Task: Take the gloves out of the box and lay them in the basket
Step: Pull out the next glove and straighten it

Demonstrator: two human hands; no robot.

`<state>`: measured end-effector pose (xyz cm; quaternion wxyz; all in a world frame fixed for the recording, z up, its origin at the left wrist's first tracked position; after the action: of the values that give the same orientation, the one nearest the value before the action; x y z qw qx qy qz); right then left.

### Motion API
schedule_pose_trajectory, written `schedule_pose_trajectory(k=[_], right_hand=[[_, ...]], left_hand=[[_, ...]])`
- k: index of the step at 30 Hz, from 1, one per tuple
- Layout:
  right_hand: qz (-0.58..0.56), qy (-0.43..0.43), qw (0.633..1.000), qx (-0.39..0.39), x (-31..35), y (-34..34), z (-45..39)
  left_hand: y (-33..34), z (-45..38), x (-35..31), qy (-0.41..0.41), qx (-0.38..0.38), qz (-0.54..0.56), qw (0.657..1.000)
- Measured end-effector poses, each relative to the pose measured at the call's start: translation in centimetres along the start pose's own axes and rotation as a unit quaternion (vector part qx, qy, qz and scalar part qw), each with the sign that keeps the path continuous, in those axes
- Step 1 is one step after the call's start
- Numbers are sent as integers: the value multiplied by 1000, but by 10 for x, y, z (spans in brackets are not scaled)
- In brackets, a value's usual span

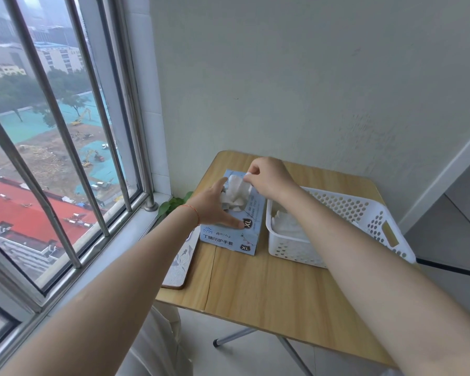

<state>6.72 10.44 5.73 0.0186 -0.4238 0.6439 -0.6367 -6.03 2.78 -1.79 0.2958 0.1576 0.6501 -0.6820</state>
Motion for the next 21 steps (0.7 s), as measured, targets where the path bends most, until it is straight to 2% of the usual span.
schedule_pose_trajectory(k=[5,10,13,15,18,21], right_hand=[[-113,-41,990,-75,17,-21,-4],[-139,-78,980,-116,30,-35,1],[-138,-53,983,-107,21,-33,1],[-153,-21,985,-80,12,-29,0],[-178,-7,982,-56,7,-23,-1],[-256,-19,965,-59,8,-21,0]], left_hand=[[-3,1,-4,-23,5,-46,999],[-3,-3,-2,-32,6,-56,998],[-3,-2,-4,-22,0,-16,1000],[-9,0,-7,-11,-60,37,997],[-24,1,-11,13,-201,82,976],[-31,-4,-20,28,-233,81,969]])
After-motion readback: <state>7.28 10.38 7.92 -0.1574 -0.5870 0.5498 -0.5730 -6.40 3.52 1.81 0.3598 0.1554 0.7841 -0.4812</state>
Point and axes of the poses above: each hand's wrist, its own z-axis away from the middle knuckle, its own y-axis out of the palm, x = y × z, the point moved 5 cm from there along -z, towards the middle knuckle, and after that the axes turned 2 degrees about -y, right-handed, at the moved point
